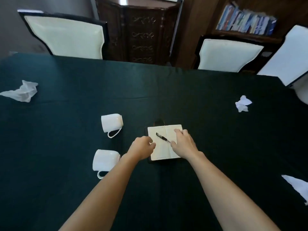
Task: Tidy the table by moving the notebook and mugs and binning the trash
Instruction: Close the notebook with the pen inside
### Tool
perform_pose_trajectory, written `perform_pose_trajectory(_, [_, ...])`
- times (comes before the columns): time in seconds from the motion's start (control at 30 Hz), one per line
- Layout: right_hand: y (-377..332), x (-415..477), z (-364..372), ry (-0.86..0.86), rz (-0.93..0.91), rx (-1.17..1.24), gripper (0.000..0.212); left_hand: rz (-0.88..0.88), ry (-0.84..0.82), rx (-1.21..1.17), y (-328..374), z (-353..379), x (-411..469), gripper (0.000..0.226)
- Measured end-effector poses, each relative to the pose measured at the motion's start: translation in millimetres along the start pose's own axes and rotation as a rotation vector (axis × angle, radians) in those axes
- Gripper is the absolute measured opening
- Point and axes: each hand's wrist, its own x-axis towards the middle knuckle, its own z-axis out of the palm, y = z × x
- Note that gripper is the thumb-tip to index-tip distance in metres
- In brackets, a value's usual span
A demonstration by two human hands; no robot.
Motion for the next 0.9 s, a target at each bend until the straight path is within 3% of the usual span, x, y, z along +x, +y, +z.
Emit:
perform_pose_trajectory(0.23, [24, 41, 37, -0.011, -0.072, -0.049, 0.027, -0.226, -0.029, -0.247, 21, 45, 27, 0.048])
perform_pose_trajectory(0.53, [50, 65, 54, -0.075, -0.025, 0.233, 0.013, -0.412, 0.038, -0.651, 53, 87, 49, 0.056])
perform_pose_trajectory(0.9, [51, 66, 51, -0.094, 0.066, 0.439, 0.013, -0.367, 0.072, -0.593, 63, 101, 69, 0.033])
